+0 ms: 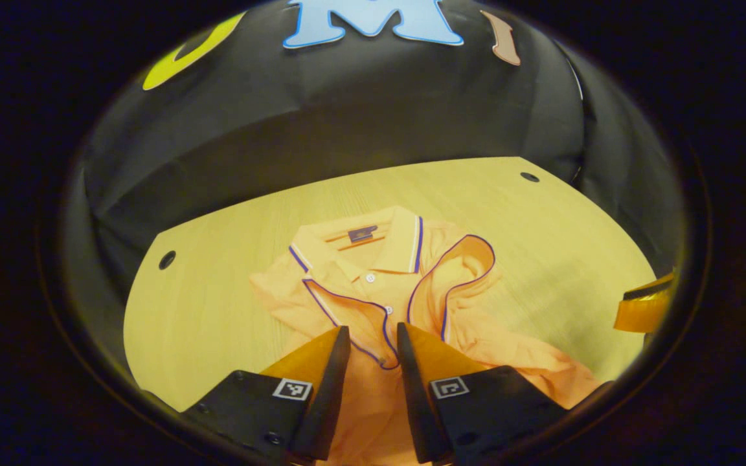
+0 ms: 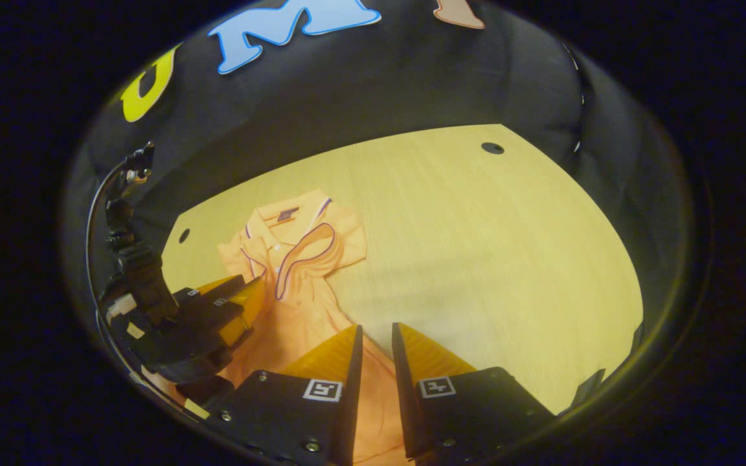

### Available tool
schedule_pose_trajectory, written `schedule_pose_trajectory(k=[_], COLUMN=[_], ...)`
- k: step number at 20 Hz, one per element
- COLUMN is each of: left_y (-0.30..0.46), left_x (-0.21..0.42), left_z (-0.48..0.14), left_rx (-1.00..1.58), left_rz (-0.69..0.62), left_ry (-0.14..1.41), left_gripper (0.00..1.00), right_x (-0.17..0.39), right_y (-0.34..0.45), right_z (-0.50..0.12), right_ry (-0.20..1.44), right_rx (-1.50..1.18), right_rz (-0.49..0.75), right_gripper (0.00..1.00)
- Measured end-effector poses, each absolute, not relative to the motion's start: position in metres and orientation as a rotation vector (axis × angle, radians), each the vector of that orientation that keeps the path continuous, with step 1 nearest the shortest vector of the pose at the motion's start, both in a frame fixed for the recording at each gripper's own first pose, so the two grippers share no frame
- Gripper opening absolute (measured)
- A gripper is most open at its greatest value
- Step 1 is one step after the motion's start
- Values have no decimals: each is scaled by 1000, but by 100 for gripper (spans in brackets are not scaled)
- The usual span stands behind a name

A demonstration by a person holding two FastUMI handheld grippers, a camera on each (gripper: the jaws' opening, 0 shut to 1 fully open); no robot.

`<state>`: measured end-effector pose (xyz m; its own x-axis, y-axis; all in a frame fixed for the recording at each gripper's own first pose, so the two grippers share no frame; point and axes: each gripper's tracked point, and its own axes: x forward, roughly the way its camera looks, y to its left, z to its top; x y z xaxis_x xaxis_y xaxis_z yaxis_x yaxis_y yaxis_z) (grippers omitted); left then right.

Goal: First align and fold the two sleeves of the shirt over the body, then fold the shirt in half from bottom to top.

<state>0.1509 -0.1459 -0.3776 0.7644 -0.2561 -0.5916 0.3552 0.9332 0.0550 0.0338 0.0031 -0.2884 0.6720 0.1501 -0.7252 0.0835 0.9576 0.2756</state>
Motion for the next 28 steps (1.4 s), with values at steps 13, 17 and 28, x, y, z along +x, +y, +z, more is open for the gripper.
schedule_pose_trajectory(k=[13,17,28], left_y=[-53,-32,-3], left_x=[-6,-69,-158], left_z=[-385,-403,-450], left_rx=[89,93,149], left_rz=[-199,-189,-142], left_ry=[830,926,1163], left_gripper=[80,80,81], right_x=[-68,-108,-165], right_y=[17,24,18], right_z=[-342,-370,-407], right_ry=[1058,1172,1349], right_rx=[220,161,-76], right_rz=[212,247,224], right_gripper=[60,82,88])
